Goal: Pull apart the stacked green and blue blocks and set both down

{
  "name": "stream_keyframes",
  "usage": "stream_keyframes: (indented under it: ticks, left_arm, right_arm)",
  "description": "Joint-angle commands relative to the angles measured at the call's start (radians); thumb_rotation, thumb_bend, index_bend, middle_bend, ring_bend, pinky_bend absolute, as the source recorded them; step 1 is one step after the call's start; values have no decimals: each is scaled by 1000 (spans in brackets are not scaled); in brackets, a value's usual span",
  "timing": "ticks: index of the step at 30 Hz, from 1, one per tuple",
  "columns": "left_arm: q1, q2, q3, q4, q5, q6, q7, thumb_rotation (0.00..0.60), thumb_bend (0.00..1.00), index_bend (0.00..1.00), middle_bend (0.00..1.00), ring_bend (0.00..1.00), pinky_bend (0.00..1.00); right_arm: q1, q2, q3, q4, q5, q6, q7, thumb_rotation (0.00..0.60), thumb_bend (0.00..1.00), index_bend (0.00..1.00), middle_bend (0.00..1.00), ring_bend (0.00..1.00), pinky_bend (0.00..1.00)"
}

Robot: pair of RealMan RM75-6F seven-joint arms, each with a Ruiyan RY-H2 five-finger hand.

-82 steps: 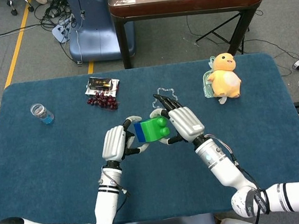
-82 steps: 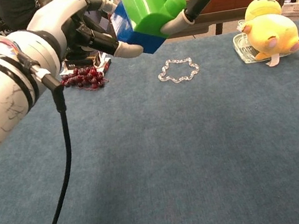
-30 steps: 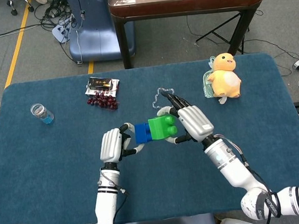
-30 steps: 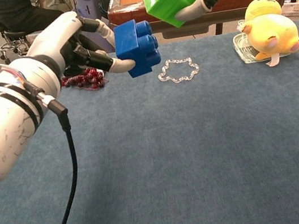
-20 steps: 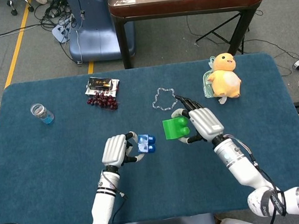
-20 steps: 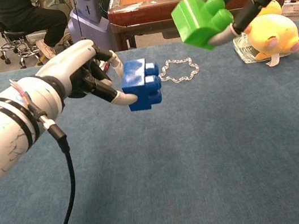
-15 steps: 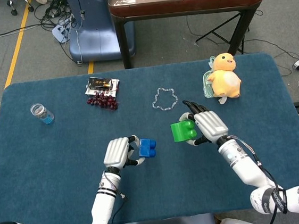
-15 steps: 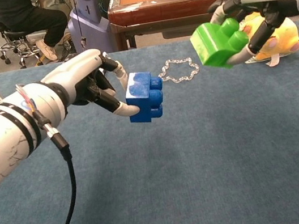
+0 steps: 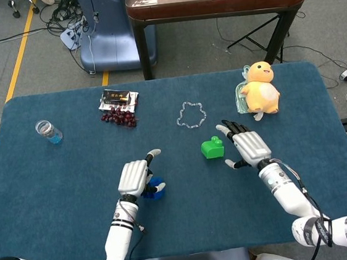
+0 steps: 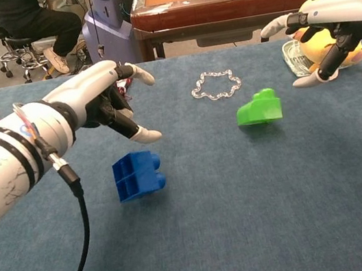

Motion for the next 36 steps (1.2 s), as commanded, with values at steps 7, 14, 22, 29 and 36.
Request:
stream_keyframes:
  ticks: [7, 14, 22, 29, 36]
  left_arm:
    - [70, 71, 83, -13, 148, 82, -28, 600, 168, 238, 956, 1000, 1000]
    - [182, 176, 203, 58, 417, 236, -95, 600, 172, 238, 674, 819, 984]
    - [300, 365, 272, 53, 544, 307, -199, 600, 182, 271, 395, 455, 642]
    - [406, 560, 356, 15, 639, 329, -301, 600, 177, 279, 361, 347, 480]
    - [496, 637, 417, 16, 648, 304, -369, 600, 177, 279, 353, 324, 466]
  right_arm:
    - [-61, 45, -34, -35, -85, 53, 15, 600, 223, 61, 22, 0, 91]
    - [-150, 111, -92, -52, -205, 135, 28, 600, 223, 77, 22, 0, 102]
    - [-257, 194, -139, -61, -299, 216, 98, 600, 223, 111, 23, 0, 107]
    - [-361, 239, -173, -43, -387, 304, 184, 600, 223, 144, 31, 0, 107]
    - [-454, 260, -196, -13, -458, 386, 263, 600, 223, 162, 34, 0, 107]
